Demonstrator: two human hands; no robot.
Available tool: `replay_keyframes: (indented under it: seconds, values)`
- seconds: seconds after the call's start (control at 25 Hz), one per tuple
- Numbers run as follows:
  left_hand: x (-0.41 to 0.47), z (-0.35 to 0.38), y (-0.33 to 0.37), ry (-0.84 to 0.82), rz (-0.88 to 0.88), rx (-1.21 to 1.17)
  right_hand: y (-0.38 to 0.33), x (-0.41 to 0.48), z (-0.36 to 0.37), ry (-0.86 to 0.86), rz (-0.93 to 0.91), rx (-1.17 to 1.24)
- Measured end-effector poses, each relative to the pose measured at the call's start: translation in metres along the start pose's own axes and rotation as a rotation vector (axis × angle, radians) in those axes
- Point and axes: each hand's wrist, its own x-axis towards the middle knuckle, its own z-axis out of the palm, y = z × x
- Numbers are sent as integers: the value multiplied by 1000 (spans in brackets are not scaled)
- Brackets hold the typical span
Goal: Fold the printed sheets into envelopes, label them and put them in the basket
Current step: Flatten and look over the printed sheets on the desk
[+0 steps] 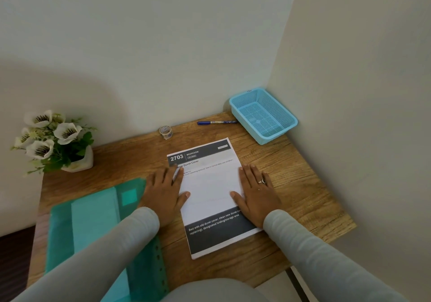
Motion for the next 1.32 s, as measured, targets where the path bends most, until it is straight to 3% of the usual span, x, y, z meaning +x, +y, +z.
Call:
replay_keyframes:
  seconds: [0.16,0.44,0.64,0.84,1.04,1.32]
  values:
    - [8,-19,5,27,71,-63,-3,1,0,-5,9,11]
    - [30,-38,8,-153,-39,-426,-4,1,-5,-27,15,31]
    - [28,-41,3,6,-163,-988,-8,5,-33,-12,31,185]
    - [18,-89,2,83,12,-1301,-38,18,-89,219,-117,410]
    - [10,-128,5,169,131,-1416,-60,28,-132,193,-270,604]
    - [3,-151,7,224,114,-1467,-69,29,-147,198,-309,821]
